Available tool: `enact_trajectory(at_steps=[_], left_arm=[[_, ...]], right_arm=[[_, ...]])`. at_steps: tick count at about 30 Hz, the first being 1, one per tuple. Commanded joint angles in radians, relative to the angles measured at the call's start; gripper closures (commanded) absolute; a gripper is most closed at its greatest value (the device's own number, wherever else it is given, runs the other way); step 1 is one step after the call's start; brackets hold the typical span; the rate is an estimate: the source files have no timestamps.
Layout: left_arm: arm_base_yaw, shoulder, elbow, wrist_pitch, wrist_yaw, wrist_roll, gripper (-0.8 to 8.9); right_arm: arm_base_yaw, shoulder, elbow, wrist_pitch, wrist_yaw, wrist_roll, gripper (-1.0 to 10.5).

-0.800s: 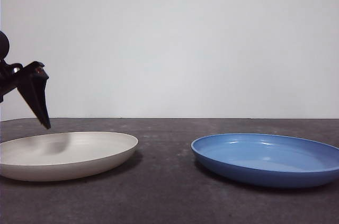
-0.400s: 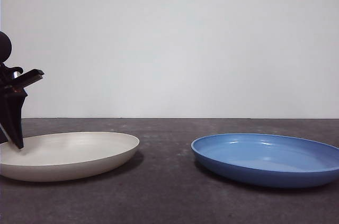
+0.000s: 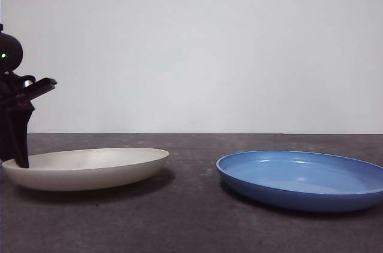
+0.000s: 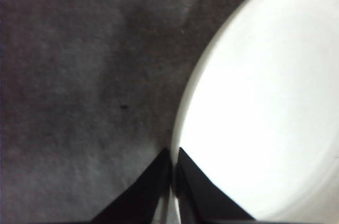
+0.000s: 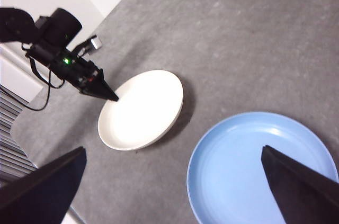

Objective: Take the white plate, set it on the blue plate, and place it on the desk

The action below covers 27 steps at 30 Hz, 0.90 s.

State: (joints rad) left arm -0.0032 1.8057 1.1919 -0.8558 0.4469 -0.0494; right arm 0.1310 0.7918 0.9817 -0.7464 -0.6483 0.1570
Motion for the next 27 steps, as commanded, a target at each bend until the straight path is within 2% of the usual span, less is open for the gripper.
enact_trajectory(at_steps=[1,11,18,22,27], left_arm=[[-0.028,0.018,0.071,-0.028,0.004,-0.004,8.03],[-0.233,0.018,0.307,-0.127,0.004,-0.125,8.03],[-0.402,0.060,0.441,-0.153,0.003,-0.155,8.03],[-0.481,0.140,0.538,-0.179,0.001,-0.162,8.03],[-0.558,0.262,0.674,-0.201,-0.019,-0.162,8.03]], right_arm=[[0.002,-0.017,0.044,-0.044,0.033,-0.012,3.1],[0.002,-0.104,0.143,-0.264,0.166,-0.057,3.1],[0.002,-0.192,0.155,-0.351,0.200,-0.057,3.1],[0.002,-0.238,0.156,-0.370,0.253,-0.056,3.1],[0.002,-0.268,0.156,-0.385,0.263,-0.056,3.1]])
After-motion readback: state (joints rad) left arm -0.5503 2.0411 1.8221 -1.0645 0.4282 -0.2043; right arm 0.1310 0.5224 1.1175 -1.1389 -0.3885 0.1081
